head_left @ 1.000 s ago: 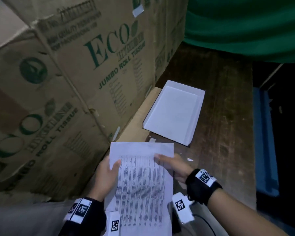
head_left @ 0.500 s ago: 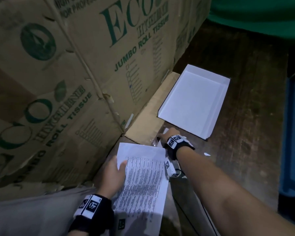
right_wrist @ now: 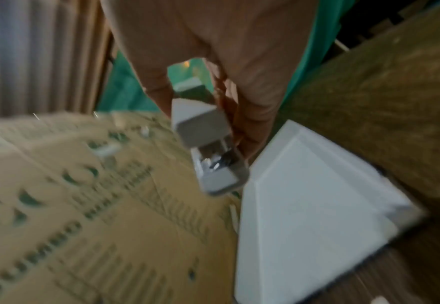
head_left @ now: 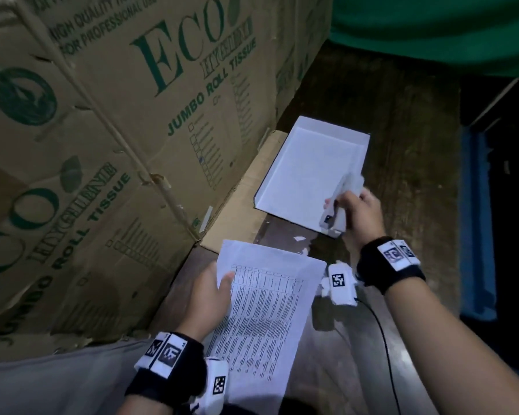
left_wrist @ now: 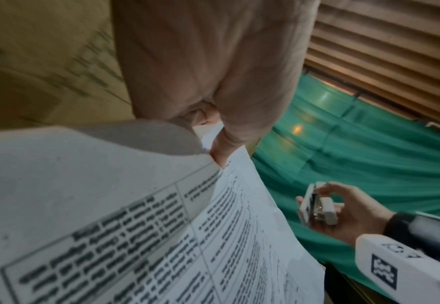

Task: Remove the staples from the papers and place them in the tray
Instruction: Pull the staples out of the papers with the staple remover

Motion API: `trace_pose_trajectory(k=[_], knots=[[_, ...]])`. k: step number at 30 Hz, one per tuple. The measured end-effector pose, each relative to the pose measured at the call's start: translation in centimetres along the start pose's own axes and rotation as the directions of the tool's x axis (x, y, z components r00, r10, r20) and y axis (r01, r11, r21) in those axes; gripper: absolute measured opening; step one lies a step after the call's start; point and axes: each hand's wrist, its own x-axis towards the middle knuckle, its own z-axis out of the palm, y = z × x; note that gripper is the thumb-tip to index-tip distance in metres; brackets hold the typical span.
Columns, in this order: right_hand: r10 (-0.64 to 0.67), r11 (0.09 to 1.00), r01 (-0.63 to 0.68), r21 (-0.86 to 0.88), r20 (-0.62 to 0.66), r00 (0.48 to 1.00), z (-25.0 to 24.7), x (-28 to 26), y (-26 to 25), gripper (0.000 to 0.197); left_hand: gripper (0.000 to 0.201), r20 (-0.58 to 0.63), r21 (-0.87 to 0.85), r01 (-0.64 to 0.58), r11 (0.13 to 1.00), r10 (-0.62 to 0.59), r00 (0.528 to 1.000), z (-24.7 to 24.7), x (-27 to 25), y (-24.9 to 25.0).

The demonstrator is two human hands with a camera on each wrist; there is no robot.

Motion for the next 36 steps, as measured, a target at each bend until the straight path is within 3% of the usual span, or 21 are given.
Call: trace_pose_trajectory(k=[3,5,7,9,11,13,17,25,33,36], knots=[[-0.138,0.983,0.146,0.115,-0.072,0.988,-3.8,-3.1,-4.4,0.035,0.009,0.037,0.004,-0.101,0.995,0.100,0.994,2.0,0.2,2.8],[-0.208,0.953,0.224,0.206,-0.093,0.974,-5.7,-4.7,-6.0,0.038,0.030,0.057,0.011,-0.179,0.984,0.178,0.982,3.6,-0.1,5.6],[-0.235,0.929,0.259,0.266,-0.119,0.965,-6.9,-5.7,-6.7,0.028,0.042,0.088,0.026,-0.224,0.974,0.221,0.971,5.5,-0.6,8.1],[-0.215,0.927,0.253,0.278,-0.160,0.963,-7.2,-6.5,-6.9,0.009,0.027,0.149,-0.008,-0.255,0.967,0.253,0.956,7.5,-1.0,10.1],[-0.165,0.937,0.224,0.268,-0.225,0.960,-7.0,-6.7,-6.3,0.011,0.009,0.214,-0.045,-0.250,0.967,0.254,0.943,9.6,-1.3,11.6],[-0.150,0.948,0.218,0.232,-0.281,0.948,-6.8,-6.7,-5.3,0.024,0.011,0.249,-0.040,-0.248,0.968,0.250,0.936,11.7,-1.9,12.7],[-0.183,0.963,0.235,0.133,-0.320,0.930,-7.2,-7.0,-4.2,0.015,0.035,0.271,-0.024,-0.275,0.961,0.271,0.924,13.9,-3.4,14.8],[-0.213,0.976,0.217,-0.015,-0.269,0.939,-8.8,-7.4,-3.5,0.016,0.017,0.310,-0.006,-0.324,0.946,0.310,0.899,15.7,-3.4,14.6],[-0.251,0.967,0.248,-0.049,-0.313,0.916,-8.1,-7.1,-4.1,0.023,0.020,0.310,-0.042,-0.384,0.922,0.378,0.872,15.4,-3.1,14.8],[-0.262,0.964,0.257,-0.061,-0.332,0.906,-7.9,-7.1,-4.1,0.029,0.036,0.333,-0.028,-0.410,0.912,0.395,0.856,15.2,-3.0,14.7]])
